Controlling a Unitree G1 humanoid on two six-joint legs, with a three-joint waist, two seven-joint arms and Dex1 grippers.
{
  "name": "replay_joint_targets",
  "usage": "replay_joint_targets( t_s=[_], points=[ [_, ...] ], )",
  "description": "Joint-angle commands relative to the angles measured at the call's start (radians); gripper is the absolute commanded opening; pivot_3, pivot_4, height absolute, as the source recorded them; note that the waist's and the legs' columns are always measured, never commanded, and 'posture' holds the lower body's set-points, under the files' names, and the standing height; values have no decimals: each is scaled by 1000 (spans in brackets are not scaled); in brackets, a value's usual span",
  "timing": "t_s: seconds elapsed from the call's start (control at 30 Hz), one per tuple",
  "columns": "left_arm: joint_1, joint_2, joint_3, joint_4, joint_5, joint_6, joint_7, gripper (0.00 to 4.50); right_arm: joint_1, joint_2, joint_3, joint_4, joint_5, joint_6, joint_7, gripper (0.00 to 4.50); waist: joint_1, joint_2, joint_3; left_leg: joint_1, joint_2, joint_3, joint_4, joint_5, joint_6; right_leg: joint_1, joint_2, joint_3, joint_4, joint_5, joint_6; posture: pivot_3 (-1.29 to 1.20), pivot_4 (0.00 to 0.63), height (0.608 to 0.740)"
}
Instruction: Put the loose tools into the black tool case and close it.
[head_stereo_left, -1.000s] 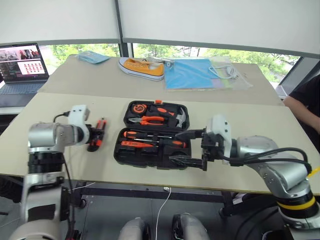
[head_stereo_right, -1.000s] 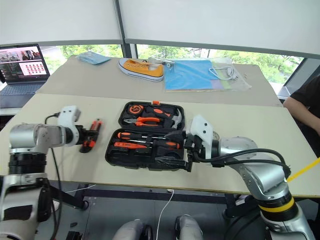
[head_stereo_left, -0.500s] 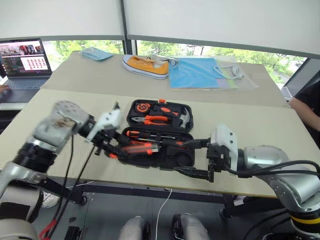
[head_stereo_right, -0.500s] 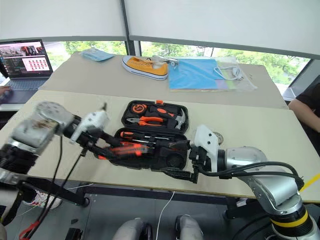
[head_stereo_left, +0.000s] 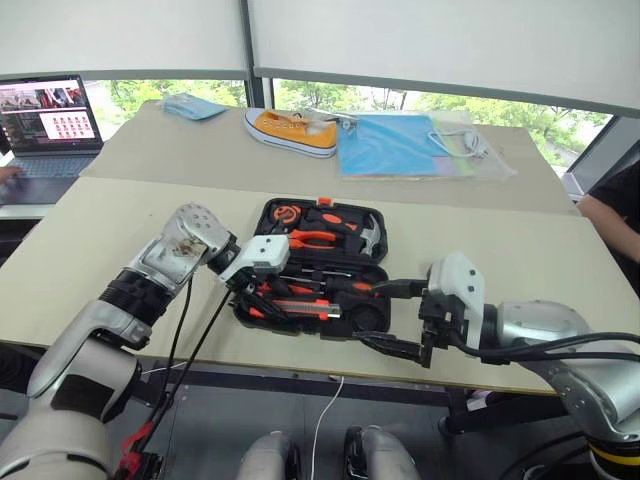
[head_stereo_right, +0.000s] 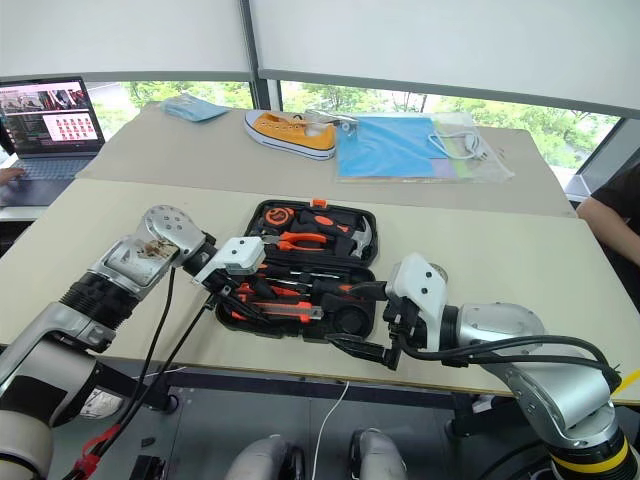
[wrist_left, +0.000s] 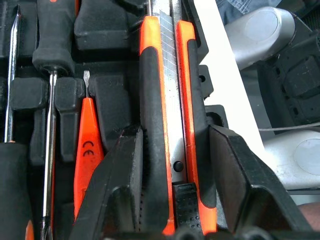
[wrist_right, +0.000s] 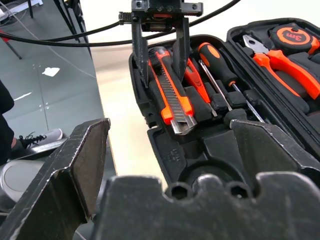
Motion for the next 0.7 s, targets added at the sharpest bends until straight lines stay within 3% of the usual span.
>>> replay_joint_targets(
  t_s=[0.03, 0.1, 0.2, 0.3, 0.43, 0.7],
  points=[
    [-12, -1, 42, 3, -4, 10, -4, 3909, -7, -12, -26, -22, 16, 1, -5, 4500, 2, 0, 0, 0, 0, 0, 0, 0, 0, 0, 0, 0, 0, 0, 0, 0, 150, 718],
    [-17, 10, 68, -4, -38, 22, -4, 4465, -10, -14, -23, -19, 16, 0, -3, 4500, 2, 0, 0, 0, 0, 0, 0, 0, 0, 0, 0, 0, 0, 0, 1, 0, 150, 718],
    [-28, 31, 106, -17, -113, 85, -4, 4465, -15, -14, -17, -9, 14, -5, 2, 4500, 1, 0, 0, 0, 0, 0, 0, 0, 1, 0, 0, 0, 0, 0, 1, 0, 150, 718],
    [-26, 25, 125, -6, -98, 80, -4, 4465, -19, -13, -12, -1, 10, -9, 7, 4500, 1, 0, 0, 0, 0, -1, 0, 0, 1, 0, 0, 0, 0, 0, 1, 0, 150, 718],
    [6, -5, 142, 14, -34, -2, 11, 3470, -40, -9, 6, 18, 0, -18, 19, 4500, 2, 0, 0, 0, 0, 0, 1, 0, 1, 1, 0, 0, 0, 0, 1, 0, 150, 718],
    [50, -41, 147, 18, 47, -74, 15, 467, -56, -6, 15, 40, -14, -25, 28, 4500, 3, 0, 0, 0, 0, 0, 1, 0, 1, 1, 0, 0, 0, 0, 1, 0, 150, 718]
  ],
)
